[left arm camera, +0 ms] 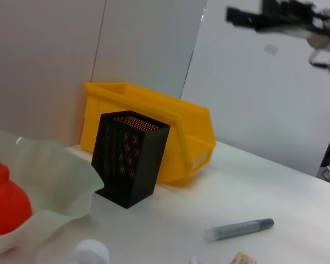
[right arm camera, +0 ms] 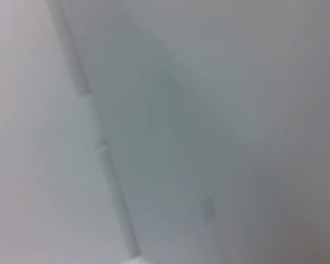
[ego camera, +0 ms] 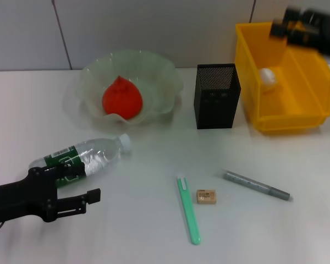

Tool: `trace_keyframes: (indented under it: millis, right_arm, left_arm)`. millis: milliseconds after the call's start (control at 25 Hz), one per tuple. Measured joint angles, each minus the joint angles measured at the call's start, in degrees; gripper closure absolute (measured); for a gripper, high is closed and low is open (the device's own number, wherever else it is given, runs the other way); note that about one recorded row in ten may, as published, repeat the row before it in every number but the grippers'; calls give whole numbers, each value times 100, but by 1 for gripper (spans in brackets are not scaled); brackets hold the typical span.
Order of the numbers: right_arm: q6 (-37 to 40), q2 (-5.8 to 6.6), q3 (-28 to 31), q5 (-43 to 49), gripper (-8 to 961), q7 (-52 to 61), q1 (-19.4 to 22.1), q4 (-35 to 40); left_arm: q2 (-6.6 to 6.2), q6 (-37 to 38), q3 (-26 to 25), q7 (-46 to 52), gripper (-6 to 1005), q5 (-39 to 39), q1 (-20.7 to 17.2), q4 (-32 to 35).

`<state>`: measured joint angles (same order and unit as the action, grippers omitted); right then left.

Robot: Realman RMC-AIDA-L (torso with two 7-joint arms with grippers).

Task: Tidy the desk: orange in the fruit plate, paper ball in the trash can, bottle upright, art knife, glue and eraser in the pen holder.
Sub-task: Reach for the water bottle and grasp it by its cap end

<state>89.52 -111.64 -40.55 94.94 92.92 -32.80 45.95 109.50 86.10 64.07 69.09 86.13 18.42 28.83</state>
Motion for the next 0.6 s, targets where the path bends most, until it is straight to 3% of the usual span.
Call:
trace_keyframes:
  millis: [400, 600]
  right_arm:
    - [822, -42, -41, 1221, 177, -1618, 154, -1138]
    - [753, -180, -39, 2133, 177, -1773, 179, -1225]
  left_arm:
    - [33, 7, 1, 12, 173, 0, 175, 0]
    - [40, 10, 0, 74, 173, 0, 286, 48]
